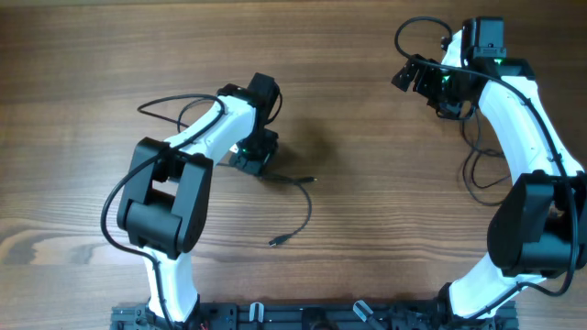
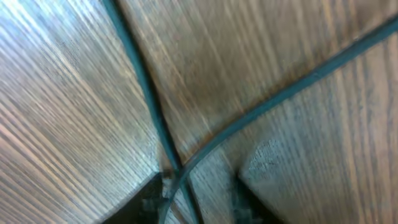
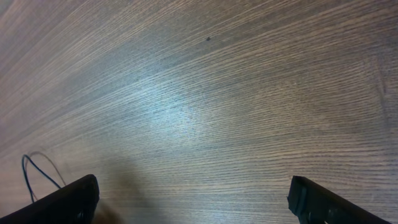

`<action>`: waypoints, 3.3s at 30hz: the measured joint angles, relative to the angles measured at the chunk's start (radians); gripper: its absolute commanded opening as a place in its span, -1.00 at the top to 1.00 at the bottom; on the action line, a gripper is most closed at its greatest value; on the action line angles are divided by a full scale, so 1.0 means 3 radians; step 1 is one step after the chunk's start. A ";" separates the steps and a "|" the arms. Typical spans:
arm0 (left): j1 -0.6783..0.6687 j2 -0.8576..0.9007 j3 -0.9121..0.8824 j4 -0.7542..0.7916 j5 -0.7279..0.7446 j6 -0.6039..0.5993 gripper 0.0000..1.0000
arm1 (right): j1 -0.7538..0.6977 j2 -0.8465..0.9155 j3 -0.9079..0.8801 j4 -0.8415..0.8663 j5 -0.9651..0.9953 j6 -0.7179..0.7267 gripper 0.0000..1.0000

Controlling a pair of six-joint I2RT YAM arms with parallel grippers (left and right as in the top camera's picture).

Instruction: Untangle cables

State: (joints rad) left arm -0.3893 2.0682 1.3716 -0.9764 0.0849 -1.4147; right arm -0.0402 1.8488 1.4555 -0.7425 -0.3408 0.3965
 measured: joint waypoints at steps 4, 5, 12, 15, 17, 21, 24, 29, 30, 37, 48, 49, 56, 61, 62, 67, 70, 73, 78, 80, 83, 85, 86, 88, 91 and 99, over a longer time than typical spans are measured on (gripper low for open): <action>-0.0099 0.0003 -0.0028 -0.0078 0.0029 0.0008 0.92 | 0.0000 0.0000 0.0000 0.0000 0.0000 0.0000 -0.99; -0.0123 0.0003 -0.0029 -0.0085 0.0019 0.0006 0.92 | 0.0000 0.0000 0.0000 -0.0001 0.0000 0.0000 -0.99; -0.0292 -0.0060 -0.0114 0.0106 -0.0167 0.0367 0.88 | 0.0000 0.0000 0.0000 -0.0001 0.0000 0.0000 -0.99; -0.0301 -0.0114 -0.0188 0.0431 -0.0029 0.0969 0.92 | 0.0000 0.0000 0.0000 -0.0001 0.0000 0.0000 -0.99; -0.0319 -0.0080 -0.0170 0.0980 0.0212 0.1353 0.92 | 0.0000 0.0000 0.0000 0.0000 0.0000 0.0000 -1.00; -0.0383 0.0039 -0.0057 0.1326 0.0519 0.2049 0.92 | 0.0000 0.0000 0.0000 -0.0001 0.0000 0.0000 -0.99; -0.0376 0.0072 -0.0008 0.1294 0.0609 0.2513 0.82 | 0.0000 0.0000 0.0000 -0.0001 0.0000 0.0000 -0.99; -0.0384 0.0151 0.0212 0.0914 0.0581 0.2904 0.69 | 0.0000 0.0000 0.0000 -0.0001 0.0000 0.0000 -0.99; -0.0394 0.0163 0.0253 0.0825 0.0544 0.2948 0.69 | 0.0000 0.0000 0.0000 0.0000 0.0000 0.0000 -0.99; -0.0384 0.0357 0.0698 0.0123 0.0313 0.3145 -0.07 | 0.0000 0.0000 0.0000 0.0000 0.0000 0.0000 -0.99; 0.0022 0.0412 0.1110 -0.0258 0.0128 0.3218 -0.33 | 0.0000 0.0000 0.0000 0.0098 0.0000 0.0263 -1.00; 0.0079 0.0412 0.1110 -0.0263 0.0128 0.3221 -0.35 | 0.0000 0.0000 0.0000 0.0113 0.0000 0.0362 -0.99; 0.0704 0.0412 0.1110 -0.0285 0.0235 0.3231 -0.36 | 0.0000 0.0000 0.0000 0.0145 0.0000 0.1244 -0.99; 0.1128 0.0412 0.1110 -0.0320 0.0296 0.3232 -0.37 | 0.0000 0.0000 0.0000 0.0164 0.0005 0.1726 -1.00; 0.1185 0.0412 0.1110 -0.0318 0.0308 0.3234 -0.36 | 0.0000 0.0000 0.0000 0.0164 0.0004 0.1774 -0.99; 0.1371 0.0412 0.1106 -0.0209 0.0317 0.3297 -0.39 | 0.0000 0.0000 0.0000 0.0117 0.0003 0.2014 -0.99; 0.1445 0.0412 0.1061 -0.0058 0.0305 0.3307 -0.43 | 0.0000 0.0000 0.0000 0.0102 0.0004 0.2004 -0.99; 0.1542 0.0412 0.0919 0.0083 0.0306 0.3301 -0.45 | 0.0001 0.0000 0.0000 0.0100 0.0003 0.1808 -0.98; 0.1762 0.0411 0.0844 0.0150 0.0444 0.3288 -0.82 | 0.0043 0.0000 0.0000 0.0351 -0.0323 0.1007 -0.69; 0.1836 0.0411 0.0844 0.0163 0.0516 0.3286 -0.92 | 0.0131 0.0000 0.0000 0.0492 -0.0497 0.0654 -0.61; 0.1909 0.0397 0.0844 0.0178 0.0584 0.3274 -0.93 | 0.0383 0.0019 0.0000 0.0580 -0.0635 0.0281 -1.00; 0.1919 0.0395 0.0844 0.0178 0.0595 0.3276 -0.94 | 0.0600 0.0075 0.0000 0.0618 -0.0599 0.0214 -1.00; 0.1918 0.0395 0.0844 0.0179 0.0594 0.3276 -0.94 | 0.0627 0.0088 0.0000 0.0615 -0.0581 0.0210 -0.99; 0.1918 0.0395 0.0844 0.0178 0.0596 0.3277 -0.95 | 0.0891 0.0214 0.0000 0.0609 -0.0355 0.0264 -1.00; 0.1918 0.0395 0.0844 0.0178 0.0598 0.3277 -0.96 | 0.1132 0.0390 0.0000 0.0642 -0.0131 0.0379 -0.46; 0.1915 0.0393 0.0844 0.0179 0.0599 0.3277 -1.00 | 0.1682 0.0762 0.0000 0.0793 0.0070 0.0239 0.12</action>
State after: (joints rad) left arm 0.1852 2.1860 1.6249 -0.9226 0.2646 -0.4316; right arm 0.4644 2.0773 1.4555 -0.5045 -0.3199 0.4683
